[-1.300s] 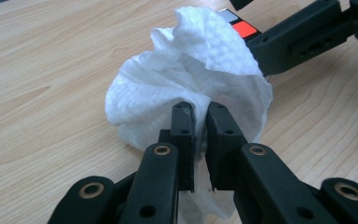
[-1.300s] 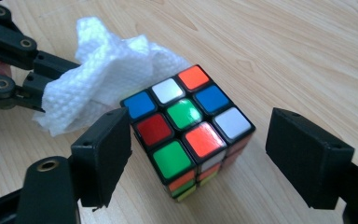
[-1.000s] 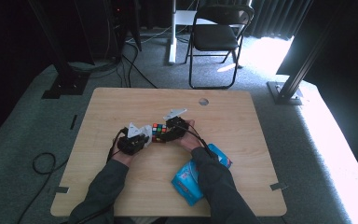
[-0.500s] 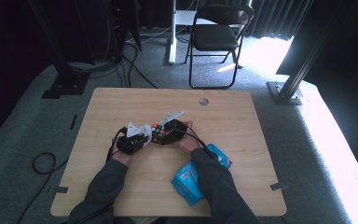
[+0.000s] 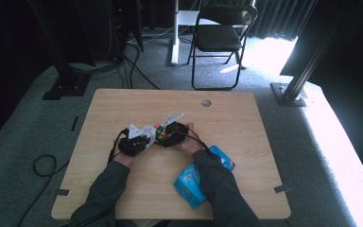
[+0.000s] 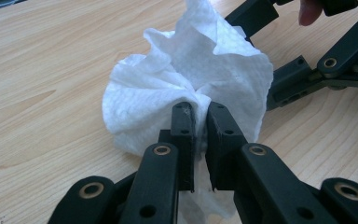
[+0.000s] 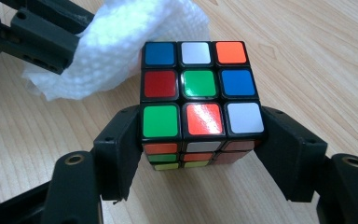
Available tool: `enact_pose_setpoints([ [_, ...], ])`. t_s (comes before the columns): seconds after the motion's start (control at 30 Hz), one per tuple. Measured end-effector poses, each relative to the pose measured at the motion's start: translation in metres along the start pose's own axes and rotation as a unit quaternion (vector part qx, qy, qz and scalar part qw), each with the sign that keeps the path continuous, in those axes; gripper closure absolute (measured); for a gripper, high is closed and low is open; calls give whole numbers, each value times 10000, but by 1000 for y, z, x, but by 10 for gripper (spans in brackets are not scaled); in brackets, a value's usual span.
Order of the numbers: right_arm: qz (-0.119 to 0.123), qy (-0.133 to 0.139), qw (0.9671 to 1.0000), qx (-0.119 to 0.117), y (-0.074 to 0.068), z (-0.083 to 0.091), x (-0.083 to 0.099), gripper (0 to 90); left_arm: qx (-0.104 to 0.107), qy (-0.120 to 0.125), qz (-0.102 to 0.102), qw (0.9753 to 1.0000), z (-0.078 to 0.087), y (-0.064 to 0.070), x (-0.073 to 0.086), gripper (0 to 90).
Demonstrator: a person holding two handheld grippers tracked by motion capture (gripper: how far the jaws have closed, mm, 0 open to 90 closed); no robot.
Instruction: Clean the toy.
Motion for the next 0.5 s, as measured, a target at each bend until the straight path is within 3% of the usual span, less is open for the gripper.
enact_pose_setpoints([
  [0.27,-66,125,9999,64,0,4,-2,342,-5,63,-1,10000,2,0,-3,824],
  [0.5,53,260,9996,-17,-7,9,-5,343,-40,155,-15,9999,5,-3,-11,825],
])
Point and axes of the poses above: each handheld gripper's, and its own axes: z roughly backward along the jaws, x roughly out of its underside, y roughly to its right, the point moved 4 cm from there along -z, roughly forward along the jaws, and after that the axes turned 11 degrees about y, right-handed, at the moved point
